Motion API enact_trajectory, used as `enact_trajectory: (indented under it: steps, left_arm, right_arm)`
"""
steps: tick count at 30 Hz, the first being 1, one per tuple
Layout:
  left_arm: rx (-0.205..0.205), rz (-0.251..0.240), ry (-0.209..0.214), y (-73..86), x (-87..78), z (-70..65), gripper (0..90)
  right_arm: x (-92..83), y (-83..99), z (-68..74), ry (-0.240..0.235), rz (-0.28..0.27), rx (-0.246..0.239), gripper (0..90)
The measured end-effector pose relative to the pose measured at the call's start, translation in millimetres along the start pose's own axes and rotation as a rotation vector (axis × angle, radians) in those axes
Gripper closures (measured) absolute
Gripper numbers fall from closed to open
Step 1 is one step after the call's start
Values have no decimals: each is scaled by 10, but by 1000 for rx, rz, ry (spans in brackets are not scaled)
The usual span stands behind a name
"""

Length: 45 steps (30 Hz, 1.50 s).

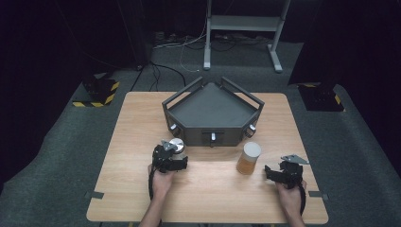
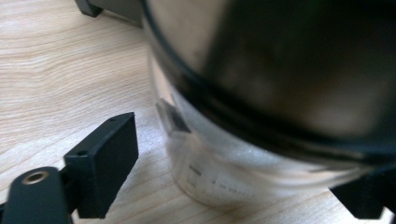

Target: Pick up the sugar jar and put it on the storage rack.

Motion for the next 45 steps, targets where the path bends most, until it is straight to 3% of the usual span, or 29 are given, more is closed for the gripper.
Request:
enact_trajectory:
  steps: [28,45]
  left_arm:
    - [26,-7,-11,-19,49,-62,286]
    - [64,7,-37,-45,43,-111,308]
  right_arm:
    - [0,0,0,0,0,0,109]
    - [0,0,0,0,0,0,109]
Point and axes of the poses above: each handheld gripper's, and its own axes: x roughly forward along the jaws, y roughly out of its underside, z roughly to its left, the point moved 7 cm from there along x, roughly forward along the jaws, and after that the axes turned 4 degrees about y, right-handed, at the moved point
